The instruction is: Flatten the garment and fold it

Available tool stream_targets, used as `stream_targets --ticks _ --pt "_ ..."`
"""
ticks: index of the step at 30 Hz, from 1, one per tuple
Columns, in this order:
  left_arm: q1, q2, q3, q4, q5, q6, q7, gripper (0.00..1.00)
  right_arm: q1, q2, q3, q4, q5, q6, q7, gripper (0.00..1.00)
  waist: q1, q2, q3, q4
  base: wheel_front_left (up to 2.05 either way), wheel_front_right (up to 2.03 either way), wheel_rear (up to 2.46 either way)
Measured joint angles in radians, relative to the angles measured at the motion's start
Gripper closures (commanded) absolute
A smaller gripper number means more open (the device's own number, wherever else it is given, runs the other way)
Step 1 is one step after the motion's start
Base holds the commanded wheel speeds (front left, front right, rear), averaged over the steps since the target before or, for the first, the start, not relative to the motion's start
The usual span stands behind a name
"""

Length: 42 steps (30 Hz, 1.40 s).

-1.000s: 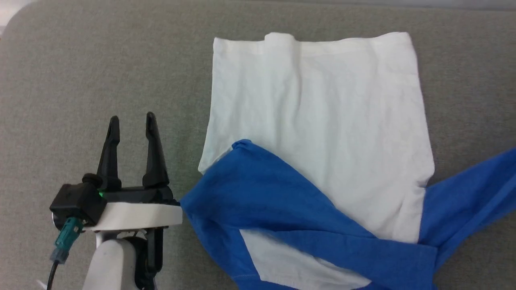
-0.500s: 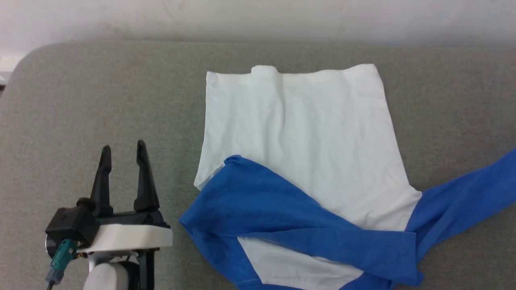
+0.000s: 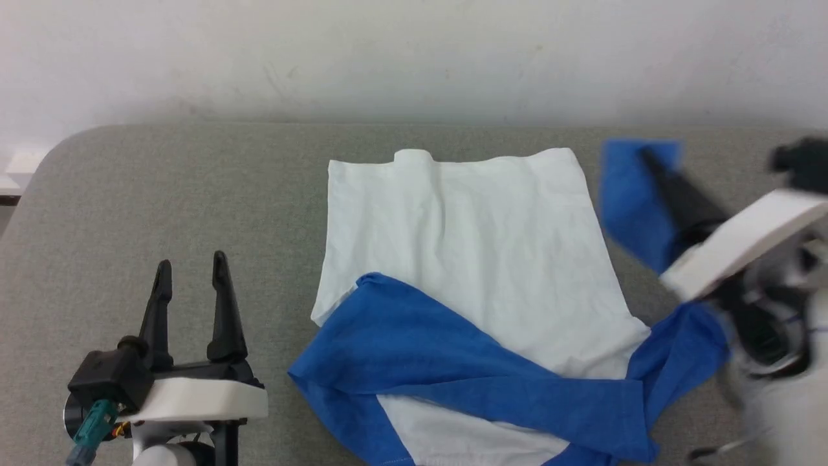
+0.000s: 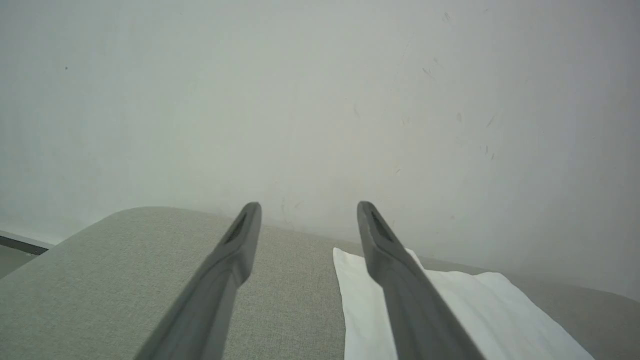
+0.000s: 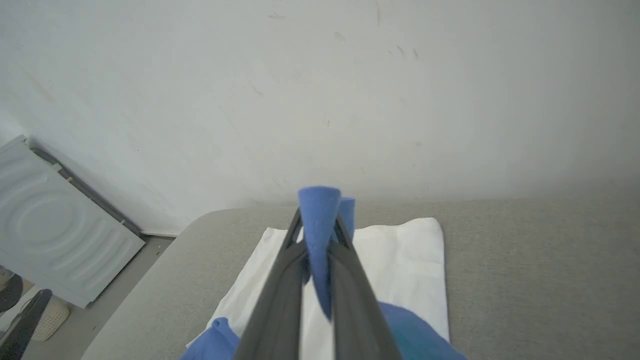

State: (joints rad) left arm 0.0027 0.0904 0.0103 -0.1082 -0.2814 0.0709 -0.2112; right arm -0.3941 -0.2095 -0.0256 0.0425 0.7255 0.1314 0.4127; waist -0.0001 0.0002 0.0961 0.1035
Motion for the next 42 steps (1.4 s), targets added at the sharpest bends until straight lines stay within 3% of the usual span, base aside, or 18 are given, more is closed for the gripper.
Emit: stream_targets --ticks 3,6,11,20,24,25,27,30,35,39,42 --pt "0.000 0.001 -0.004 -0.002 0.000 0.000 0.006 0.00 0.061 0.101 0.067 -0.044 -0.033 0.000 0.000 1.00 0.0000 0.0000 -0.005 0.006 0.00 0.00 0.00" --pt "0.001 0.002 -0.010 -0.002 0.000 0.000 0.010 0.00 0.094 0.144 0.151 -0.049 -0.029 0.000 -0.001 1.00 0.0001 0.0000 -0.004 0.016 0.00 0.00 0.00" --pt "0.001 0.002 -0.026 -0.001 0.000 0.000 0.017 0.00 0.115 0.154 0.325 0.002 0.007 0.000 -0.041 1.00 0.0001 0.0000 0.003 0.037 0.00 0.00 0.00" --pt "-0.001 0.000 -0.053 0.015 -0.004 -0.001 0.017 0.00 0.105 0.158 0.713 0.189 0.151 0.000 -0.254 1.00 0.0001 0.0001 0.028 0.076 0.00 0.00 0.00" --pt "-0.006 -0.001 -0.062 0.024 -0.008 -0.001 0.016 0.00 0.067 0.159 0.825 0.309 0.170 0.000 -0.327 1.00 0.0001 0.0000 0.046 0.084 0.00 0.00 0.00" --pt "-0.006 -0.002 -0.065 0.026 -0.008 -0.001 0.015 0.00 0.053 0.160 0.845 0.351 0.160 0.000 -0.335 0.72 0.0001 0.0000 0.051 0.085 0.00 0.00 0.00" --pt "-0.009 -0.002 -0.069 0.032 -0.009 -0.001 0.007 0.00 0.030 0.157 0.874 0.407 0.154 0.000 -0.361 0.00 0.0002 0.0000 0.060 0.087 0.00 0.00 0.00" --pt "-0.013 -0.003 -0.067 0.037 -0.011 0.000 0.004 0.00 -0.011 0.156 0.912 0.432 0.148 0.000 -0.410 0.00 0.0003 0.0000 0.071 0.084 0.00 0.00 0.00" --pt "-0.013 0.005 -0.047 0.049 -0.011 0.012 0.003 0.00 -0.077 0.160 0.927 0.370 0.072 0.000 -0.516 0.00 0.0003 0.0000 0.070 0.062 0.00 0.00 0.00" --pt "-0.008 0.022 -0.026 0.045 -0.011 0.032 0.010 0.00 -0.078 0.124 0.835 0.305 -0.044 0.000 -0.563 0.00 0.0002 0.0000 0.058 0.040 0.00 0.00 0.00" --pt "-0.004 0.035 -0.015 0.033 -0.010 0.045 0.028 0.00 -0.050 0.065 0.698 0.250 -0.135 0.000 -0.567 0.00 0.0002 0.0000 0.048 0.020 0.00 0.00 0.00"
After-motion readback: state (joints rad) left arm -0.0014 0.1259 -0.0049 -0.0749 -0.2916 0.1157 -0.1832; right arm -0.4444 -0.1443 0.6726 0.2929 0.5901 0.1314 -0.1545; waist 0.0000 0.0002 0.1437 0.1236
